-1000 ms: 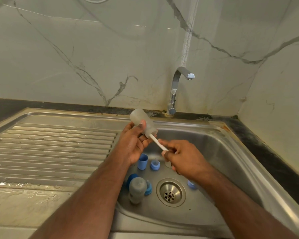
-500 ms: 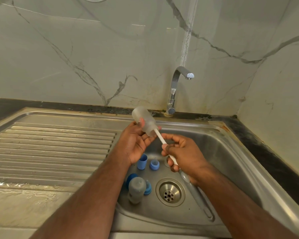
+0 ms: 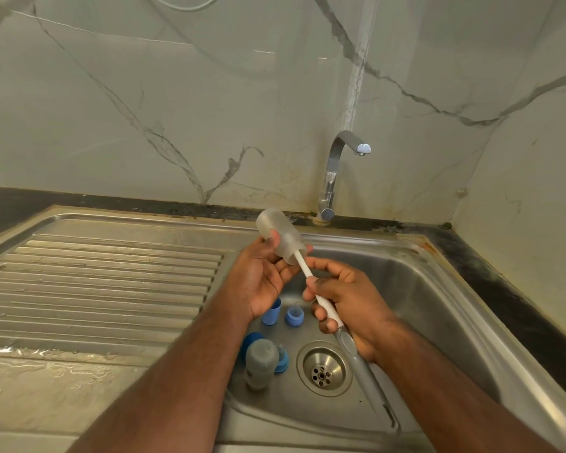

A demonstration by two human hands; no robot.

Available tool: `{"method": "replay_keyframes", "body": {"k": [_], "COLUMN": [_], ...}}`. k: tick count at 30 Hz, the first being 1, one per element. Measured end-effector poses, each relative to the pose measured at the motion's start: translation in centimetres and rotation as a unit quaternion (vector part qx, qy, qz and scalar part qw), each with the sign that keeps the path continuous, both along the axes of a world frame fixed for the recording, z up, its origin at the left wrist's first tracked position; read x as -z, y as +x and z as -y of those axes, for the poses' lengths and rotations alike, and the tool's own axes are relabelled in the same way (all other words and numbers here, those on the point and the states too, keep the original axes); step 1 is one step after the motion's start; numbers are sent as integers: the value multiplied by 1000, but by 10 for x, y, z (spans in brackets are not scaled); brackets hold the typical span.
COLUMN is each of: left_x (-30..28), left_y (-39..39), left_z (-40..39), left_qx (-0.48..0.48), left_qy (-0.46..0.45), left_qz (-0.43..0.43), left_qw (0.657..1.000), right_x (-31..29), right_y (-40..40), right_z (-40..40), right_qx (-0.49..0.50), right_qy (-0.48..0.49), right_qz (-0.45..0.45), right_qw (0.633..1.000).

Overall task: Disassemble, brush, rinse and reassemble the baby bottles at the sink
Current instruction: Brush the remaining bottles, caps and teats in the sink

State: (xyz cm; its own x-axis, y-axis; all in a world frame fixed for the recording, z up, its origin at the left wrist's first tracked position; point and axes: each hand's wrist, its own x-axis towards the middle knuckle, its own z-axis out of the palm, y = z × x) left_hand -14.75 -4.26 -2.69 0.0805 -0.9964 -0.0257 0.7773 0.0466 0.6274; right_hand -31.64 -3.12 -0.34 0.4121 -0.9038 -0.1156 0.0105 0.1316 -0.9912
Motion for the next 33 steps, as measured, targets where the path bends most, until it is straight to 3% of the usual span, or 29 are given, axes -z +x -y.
{"method": "replay_keyframes", "body": {"k": [2,7,13,18,20,24,26,30,33], "left_x": [0,0,0,0,0,0,1,2,2], "left_y": [2,2,4,6,6,4,6,9,7], "left_z": [-1,-2,0,0,1,0,1,2,3], "left_qx": [6,21,9,3,1,2,-2,-21,-22], "left_qy": [-4,4,-2,8,9,4,6,21,22], "left_qz": [3,9,-11,-17,-20,-2,5,-3,3], "left_qw": [1000,1000,1000,1000,1000,1000,1000,1000,999], "right_x": [0,1,-3,-2,-1,-3,-1,6,6], "right_y": [1,-3,-2,-6,-6,-4,-4,-4,-2], "right_z": [-2,7,0,5,5,0,-1,7,5], "right_qx": [-38,-27,-40,-50,-20,-24,-48,-17,13], "right_qy": [25,-67,38,-79,-90,-11,-28,-137,-109], "right_qz": [24,-131,27,-158,-158,-28,-67,-228,-157], "right_qw": [999,989,998,983,983,999,996,964,981]}}
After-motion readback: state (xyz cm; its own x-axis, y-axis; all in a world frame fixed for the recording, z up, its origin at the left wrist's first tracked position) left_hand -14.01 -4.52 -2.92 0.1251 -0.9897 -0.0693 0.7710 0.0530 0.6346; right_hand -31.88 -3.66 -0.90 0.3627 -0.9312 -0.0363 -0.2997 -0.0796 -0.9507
